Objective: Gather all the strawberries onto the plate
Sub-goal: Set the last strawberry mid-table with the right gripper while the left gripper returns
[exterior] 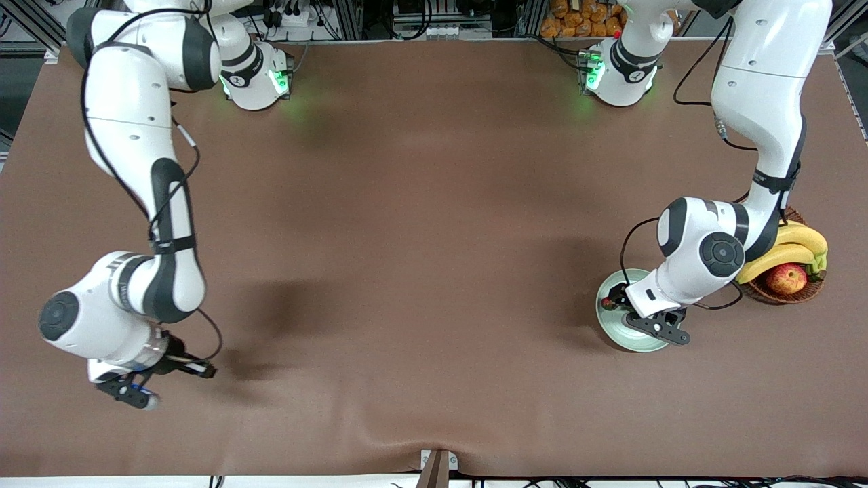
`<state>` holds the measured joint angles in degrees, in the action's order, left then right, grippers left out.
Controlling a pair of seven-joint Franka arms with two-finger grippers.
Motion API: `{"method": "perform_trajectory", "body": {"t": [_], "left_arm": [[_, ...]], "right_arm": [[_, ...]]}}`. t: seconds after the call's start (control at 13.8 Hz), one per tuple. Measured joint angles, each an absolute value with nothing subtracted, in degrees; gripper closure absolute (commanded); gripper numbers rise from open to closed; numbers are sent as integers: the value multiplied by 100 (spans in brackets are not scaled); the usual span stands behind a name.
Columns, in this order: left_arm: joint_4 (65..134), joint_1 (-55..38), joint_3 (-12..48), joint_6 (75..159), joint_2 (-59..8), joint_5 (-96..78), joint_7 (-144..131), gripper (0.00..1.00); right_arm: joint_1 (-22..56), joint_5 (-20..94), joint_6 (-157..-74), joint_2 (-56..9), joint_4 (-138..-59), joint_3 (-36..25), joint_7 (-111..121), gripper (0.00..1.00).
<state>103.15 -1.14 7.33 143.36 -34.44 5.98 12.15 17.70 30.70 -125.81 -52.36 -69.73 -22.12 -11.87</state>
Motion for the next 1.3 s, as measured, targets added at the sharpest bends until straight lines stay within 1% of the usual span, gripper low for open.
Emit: {"method": "perform_trajectory", "body": {"t": [0.36,0.72,0.94,1.08,1.23,1.3], "left_arm": [[10224,-129,1064,14336,-3376,598,1202,0],[10138,-140,1360,14335,-3373,598,904,0],[10138,-187,1407,14335,-3373,598,746,0],[10138,-304,1416,14335,-3373,598,503,0],[10139,-466,1417,14332,-3373,598,259,0],[10139,-520,1417,14331,-3373,598,195,0]], "right_arm": [[3099,3177,-12640,-5211,-6987,-2190,-3448,91],[3997,3245,-13315,-5283,-7077,-2169,-4396,91],[4525,3246,-13704,-5482,-7163,-2121,-4583,87],[4879,3241,-13771,-5589,-7167,-2116,-4773,78],[5111,3227,-13778,-5610,-7172,-2122,-4920,64],[5185,3226,-13777,-5610,-7174,-2123,-4946,43]]}}
